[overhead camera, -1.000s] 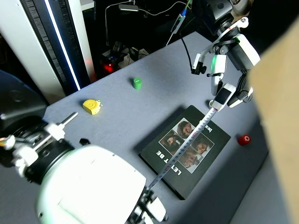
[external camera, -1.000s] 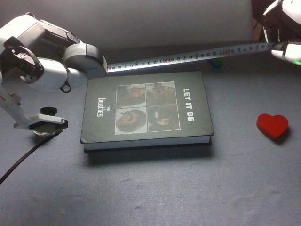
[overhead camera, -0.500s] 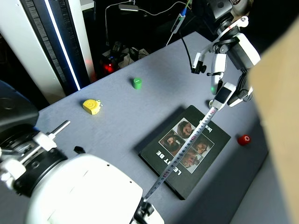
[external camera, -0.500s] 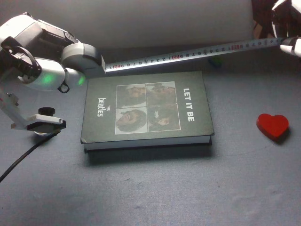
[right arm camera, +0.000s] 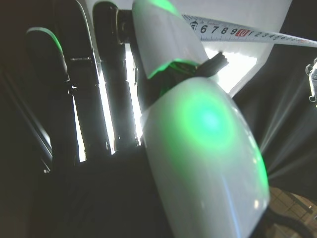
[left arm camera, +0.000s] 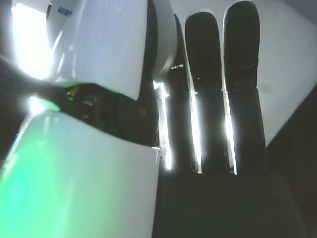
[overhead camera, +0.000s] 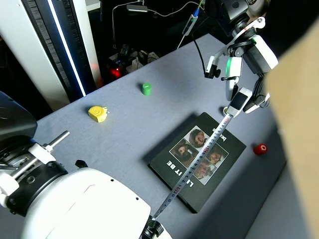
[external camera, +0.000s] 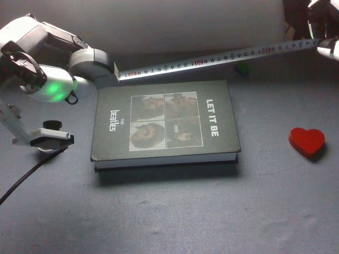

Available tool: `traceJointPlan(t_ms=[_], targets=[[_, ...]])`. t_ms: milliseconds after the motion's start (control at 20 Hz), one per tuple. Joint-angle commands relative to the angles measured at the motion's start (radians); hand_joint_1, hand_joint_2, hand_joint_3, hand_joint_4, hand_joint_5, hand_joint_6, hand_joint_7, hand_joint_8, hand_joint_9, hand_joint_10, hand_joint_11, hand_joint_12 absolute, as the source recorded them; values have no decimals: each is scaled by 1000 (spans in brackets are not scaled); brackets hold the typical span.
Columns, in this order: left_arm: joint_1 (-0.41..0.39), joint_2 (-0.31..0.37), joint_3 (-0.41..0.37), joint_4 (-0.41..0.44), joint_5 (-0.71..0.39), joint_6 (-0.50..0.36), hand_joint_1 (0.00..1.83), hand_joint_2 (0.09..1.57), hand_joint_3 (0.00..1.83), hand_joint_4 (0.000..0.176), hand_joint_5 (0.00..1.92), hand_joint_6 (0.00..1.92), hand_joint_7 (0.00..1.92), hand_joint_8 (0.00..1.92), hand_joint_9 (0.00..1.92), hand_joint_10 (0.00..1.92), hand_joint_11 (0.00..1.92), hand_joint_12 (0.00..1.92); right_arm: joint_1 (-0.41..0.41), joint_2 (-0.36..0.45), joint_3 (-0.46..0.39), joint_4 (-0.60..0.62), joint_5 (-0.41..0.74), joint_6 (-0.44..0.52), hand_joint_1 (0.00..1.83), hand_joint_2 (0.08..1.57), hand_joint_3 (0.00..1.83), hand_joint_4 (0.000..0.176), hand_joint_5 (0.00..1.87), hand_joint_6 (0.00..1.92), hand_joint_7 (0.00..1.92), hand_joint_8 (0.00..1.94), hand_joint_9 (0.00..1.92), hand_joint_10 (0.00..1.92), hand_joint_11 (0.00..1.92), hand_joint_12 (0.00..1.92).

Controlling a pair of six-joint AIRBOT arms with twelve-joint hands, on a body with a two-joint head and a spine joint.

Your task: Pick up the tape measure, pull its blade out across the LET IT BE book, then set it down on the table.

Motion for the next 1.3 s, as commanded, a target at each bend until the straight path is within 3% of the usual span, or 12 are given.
traceJointPlan(t_ms=[0, 700, 800, 850, 900, 950, 1000, 1150, 1200, 1250], targets=[[-12, 13, 3, 41, -91, 0, 1384, 1077, 0, 0, 1077, 699, 1070, 877, 925, 1177, 830, 1071, 6, 15, 11, -45, 115, -10, 1199, 1164, 1, 0, 781, 1285, 1010, 950, 937, 578, 617, 1355], [-5, 14, -4, 39, -80, 8, 1384, 1076, 0, 0, 1083, 679, 1070, 881, 923, 1181, 833, 1063, 2, 14, -29, -58, 109, -8, 1196, 1166, 0, 0, 783, 1295, 1002, 956, 959, 584, 646, 1364], [-4, 14, -4, 38, -80, 8, 1384, 1076, 0, 0, 1083, 679, 1070, 880, 923, 1181, 833, 1063, -4, 12, -38, -58, 109, -8, 1181, 1189, 3, 0, 731, 1337, 956, 1048, 885, 538, 570, 1349], [-4, 14, -4, 38, -80, 8, 1384, 1076, 0, 0, 1084, 679, 1070, 881, 923, 1181, 833, 1063, -7, 11, -43, -58, 109, -8, 1020, 1231, 2, 3, 737, 1345, 860, 583, 800, 462, 466, 1323], [-3, 15, -4, 38, -80, 9, 1384, 1076, 0, 0, 1083, 679, 1070, 880, 923, 1182, 834, 1063, -8, 11, -46, -58, 109, -8, 887, 1193, 0, 0, 566, 672, 753, 315, 689, 367, 336, 1319], [-3, 15, -4, 38, -80, 9, 1384, 1078, 0, 0, 1083, 664, 1069, 892, 919, 1188, 833, 1063, -10, 11, -48, -58, 109, -8, 815, 1158, 0, 0, 562, 310, 717, 143, 650, 290, 286, 1324], [-2, 16, -5, 34, -80, 9, 1384, 1078, 0, 0, 1088, 656, 1069, 897, 912, 1193, 833, 1063, -10, 11, -50, -58, 109, -8, 760, 1127, 0, 0, 544, 126, 640, 45, 598, 197, 228, 1314], [0, 18, -6, 34, -80, 9, 1384, 1078, 0, 0, 1089, 654, 1070, 897, 910, 1194, 833, 1063, -16, 10, -57, -58, 108, -8, 713, 1111, 0, 0, 526, 46, 564, 8, 550, 120, 179, 1309], [2, 18, -6, 34, -79, 9, 1384, 1076, 0, 0, 1074, 693, 1091, 860, 916, 1179, 825, 1061, -21, 9, -63, -58, 107, -8, 536, 1129, 6, 42, 433, 8, 373, 1, 382, 32, 35, 1215], [4, 18, -4, 34, -75, 10, 1384, 1076, 0, 0, 1074, 693, 1091, 860, 916, 1179, 825, 1061, -26, 9, -72, -59, 108, -8, 536, 1129, 6, 42, 433, 8, 373, 1, 382, 32, 35, 1215]])
